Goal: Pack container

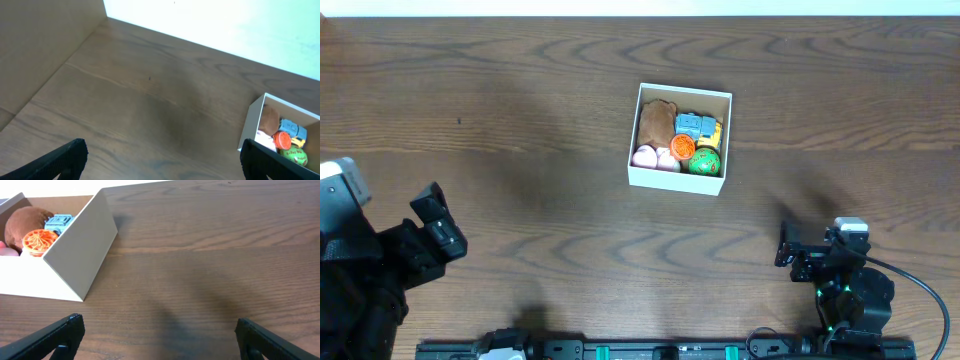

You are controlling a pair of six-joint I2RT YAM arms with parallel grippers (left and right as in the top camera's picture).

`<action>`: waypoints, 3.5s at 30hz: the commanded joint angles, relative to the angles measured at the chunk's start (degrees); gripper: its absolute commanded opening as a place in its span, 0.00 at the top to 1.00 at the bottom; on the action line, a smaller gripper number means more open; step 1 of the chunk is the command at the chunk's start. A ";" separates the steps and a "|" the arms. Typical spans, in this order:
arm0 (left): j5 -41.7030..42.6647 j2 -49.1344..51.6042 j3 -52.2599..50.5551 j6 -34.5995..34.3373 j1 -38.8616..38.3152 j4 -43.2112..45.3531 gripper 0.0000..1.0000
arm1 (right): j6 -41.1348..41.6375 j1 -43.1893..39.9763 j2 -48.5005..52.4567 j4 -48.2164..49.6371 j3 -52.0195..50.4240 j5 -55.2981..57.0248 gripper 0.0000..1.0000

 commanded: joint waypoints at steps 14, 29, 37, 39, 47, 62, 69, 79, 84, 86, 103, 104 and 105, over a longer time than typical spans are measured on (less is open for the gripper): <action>2.80 -18.67 -45.72 -0.11 0.35 38.45 0.02 | 0.87 0.68 -0.57 0.13 -0.35 0.55 0.01; 6.10 -40.28 -84.65 -0.57 0.35 59.82 0.02 | 0.90 0.68 -0.57 0.13 -0.35 0.55 0.01; 6.03 -47.54 -95.45 -0.55 0.35 67.95 0.02 | 0.87 0.68 -0.57 0.13 -0.35 0.55 0.01; 6.03 -48.72 -97.22 -0.55 0.35 69.33 0.02 | 0.87 0.68 -0.57 0.13 -0.35 0.57 0.01; 6.01 -52.70 -102.09 -0.55 0.35 70.71 0.02 | 0.87 0.68 -0.57 0.13 -0.35 0.55 0.01; 5.86 -55.67 -107.32 -0.55 0.35 72.08 0.02 | 0.90 0.68 -0.57 0.13 -0.35 0.57 0.01; 5.84 -55.67 -107.60 -0.52 0.35 72.26 0.02 | 0.87 0.68 -0.57 0.13 -0.35 0.57 0.01; 5.84 -55.47 -107.60 -0.52 0.35 72.26 0.02 | 0.90 0.68 -0.57 0.13 -0.35 0.55 0.01; 5.84 -55.47 -107.60 -0.52 0.35 72.26 0.02 | 0.87 0.68 -0.57 0.13 -0.35 0.55 0.01; 5.84 -55.47 -107.60 -0.52 0.35 72.26 0.02 | 0.90 0.68 -0.57 0.13 -0.35 0.55 0.01; 5.84 -55.47 -107.60 -0.52 0.35 72.26 0.02 | 0.87 0.68 -0.57 0.13 -0.35 0.55 0.01; 5.84 -55.47 -107.60 -0.52 0.35 72.26 0.02 | 0.87 0.68 -0.57 0.13 -0.35 0.57 0.01; 5.84 -55.47 -107.60 -0.52 0.35 72.26 0.02 | 0.87 0.68 -0.57 0.13 -0.35 0.55 0.01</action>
